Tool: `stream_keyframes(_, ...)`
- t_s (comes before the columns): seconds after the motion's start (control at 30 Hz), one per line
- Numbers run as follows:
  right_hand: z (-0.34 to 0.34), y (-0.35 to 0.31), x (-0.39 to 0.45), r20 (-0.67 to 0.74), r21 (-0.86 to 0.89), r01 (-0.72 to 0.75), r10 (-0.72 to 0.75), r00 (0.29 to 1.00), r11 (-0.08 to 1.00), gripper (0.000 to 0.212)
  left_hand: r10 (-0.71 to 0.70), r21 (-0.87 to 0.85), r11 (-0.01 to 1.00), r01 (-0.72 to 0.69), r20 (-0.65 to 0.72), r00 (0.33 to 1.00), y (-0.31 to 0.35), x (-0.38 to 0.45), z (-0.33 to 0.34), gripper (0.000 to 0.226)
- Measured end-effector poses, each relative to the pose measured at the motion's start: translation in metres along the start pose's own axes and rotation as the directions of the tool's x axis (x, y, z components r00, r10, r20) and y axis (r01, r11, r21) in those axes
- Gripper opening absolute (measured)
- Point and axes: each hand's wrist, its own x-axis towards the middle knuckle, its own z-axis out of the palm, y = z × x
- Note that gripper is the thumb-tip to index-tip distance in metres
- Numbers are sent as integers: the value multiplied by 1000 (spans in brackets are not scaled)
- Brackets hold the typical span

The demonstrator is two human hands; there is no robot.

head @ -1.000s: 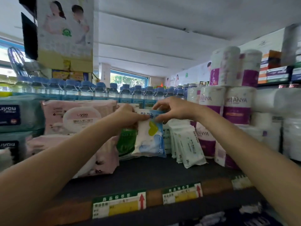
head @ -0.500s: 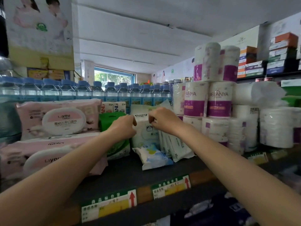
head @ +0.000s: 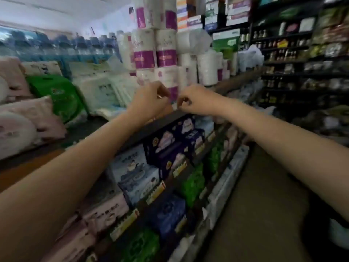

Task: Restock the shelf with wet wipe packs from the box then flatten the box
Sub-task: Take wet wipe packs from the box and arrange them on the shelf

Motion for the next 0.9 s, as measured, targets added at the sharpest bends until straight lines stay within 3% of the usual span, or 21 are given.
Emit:
stream_keyframes(0.1,-1,33,-101,119,-9,-185,184,976,983,20,93,-131,989,-66,211,973,47,-34,68,22)
stream_keyframes(0.2,7,70,-224,238,-7,-426,416,878,904,20,187,-251,964,-87,412,892,92,-81,151,23)
stream_keyframes(0.3,19,99,-347,308,-82,-648,638,706,757,20,268,-334,940,-71,594,758,139,-136,229,24)
stream_keyframes(0.43,29,123,-496,385,-102,-861,817,428,499,14,384,-367,919,-143,755,531,203,-204,311,25)
stream_keyframes(0.5,39,132,-565,436,-84,-926,849,298,368,18,415,-384,909,-160,808,418,231,-235,348,26)
stream_keyframes(0.57,54,136,-625,452,-71,-957,864,221,281,15,421,-396,907,-143,850,316,256,-265,387,26)
stream_keyframes(0.63,74,142,-680,481,-72,-976,865,145,203,13,397,-383,918,-104,885,242,278,-294,427,26)
stream_keyframes(0.7,90,147,-734,539,-70,-995,842,22,71,8,368,-359,930,-82,915,165,300,-323,466,26)
stream_keyframes(0.73,95,148,-759,551,-41,-999,834,-38,-19,11,351,-344,936,-70,926,138,310,-337,484,26)
stream_keyframes(0.77,98,148,-779,547,4,-997,834,-67,-82,29,326,-323,945,-48,937,125,319,-350,499,26)
stream_keyframes(0.8,98,148,-797,530,41,-992,844,-77,-116,47,295,-297,955,-5,949,114,328,-362,511,25)
stream_keyframes(0.83,101,151,-816,513,96,-983,854,-85,-156,52,257,-264,963,51,960,112,337,-374,523,24)
stream_keyframes(0.9,104,154,-846,507,146,-954,848,-156,-263,32,194,-205,975,90,974,118,353,-397,542,24)
